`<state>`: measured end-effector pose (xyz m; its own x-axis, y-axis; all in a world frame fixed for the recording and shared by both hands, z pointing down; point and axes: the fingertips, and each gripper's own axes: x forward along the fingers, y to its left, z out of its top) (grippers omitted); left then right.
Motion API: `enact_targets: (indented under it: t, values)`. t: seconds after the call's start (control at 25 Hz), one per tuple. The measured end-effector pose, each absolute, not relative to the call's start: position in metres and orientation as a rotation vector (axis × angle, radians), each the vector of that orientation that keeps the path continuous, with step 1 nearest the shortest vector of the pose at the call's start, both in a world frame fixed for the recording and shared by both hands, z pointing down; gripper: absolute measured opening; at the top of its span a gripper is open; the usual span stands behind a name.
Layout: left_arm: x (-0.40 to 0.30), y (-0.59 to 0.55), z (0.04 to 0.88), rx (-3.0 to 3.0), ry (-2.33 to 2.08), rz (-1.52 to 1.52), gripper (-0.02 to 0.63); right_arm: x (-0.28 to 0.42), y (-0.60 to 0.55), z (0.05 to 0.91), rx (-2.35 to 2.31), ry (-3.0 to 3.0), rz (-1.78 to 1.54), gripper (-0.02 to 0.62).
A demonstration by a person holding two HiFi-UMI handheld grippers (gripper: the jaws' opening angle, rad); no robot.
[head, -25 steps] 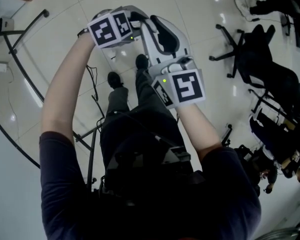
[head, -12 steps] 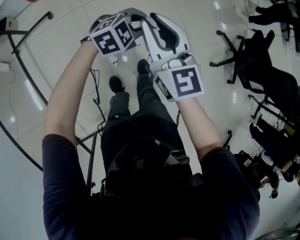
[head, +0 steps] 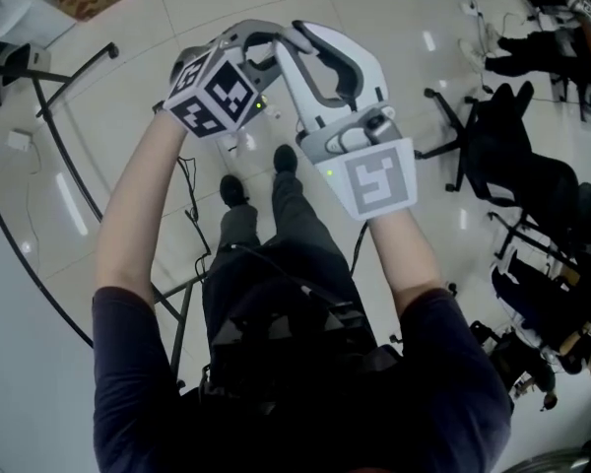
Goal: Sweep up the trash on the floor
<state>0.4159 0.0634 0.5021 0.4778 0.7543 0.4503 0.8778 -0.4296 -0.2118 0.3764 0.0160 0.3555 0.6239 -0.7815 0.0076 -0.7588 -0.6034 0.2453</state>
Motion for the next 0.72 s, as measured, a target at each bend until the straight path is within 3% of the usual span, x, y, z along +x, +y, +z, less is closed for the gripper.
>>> enact_targets:
  t: [0.32, 0.72]
  values:
    - [0.402, 0.035, 0.412, -2.509, -1.195, -0.289, 0.081, 0.348, -0.009, 0.273, 2.525, -1.301, -0.38, 0.087]
    - [0.328, 0.03, 0.324, -2.539, -1.215, -0.169, 0.078, 0.277, 0.001, 0.192, 2.411, -1.499, -0.508, 0.109]
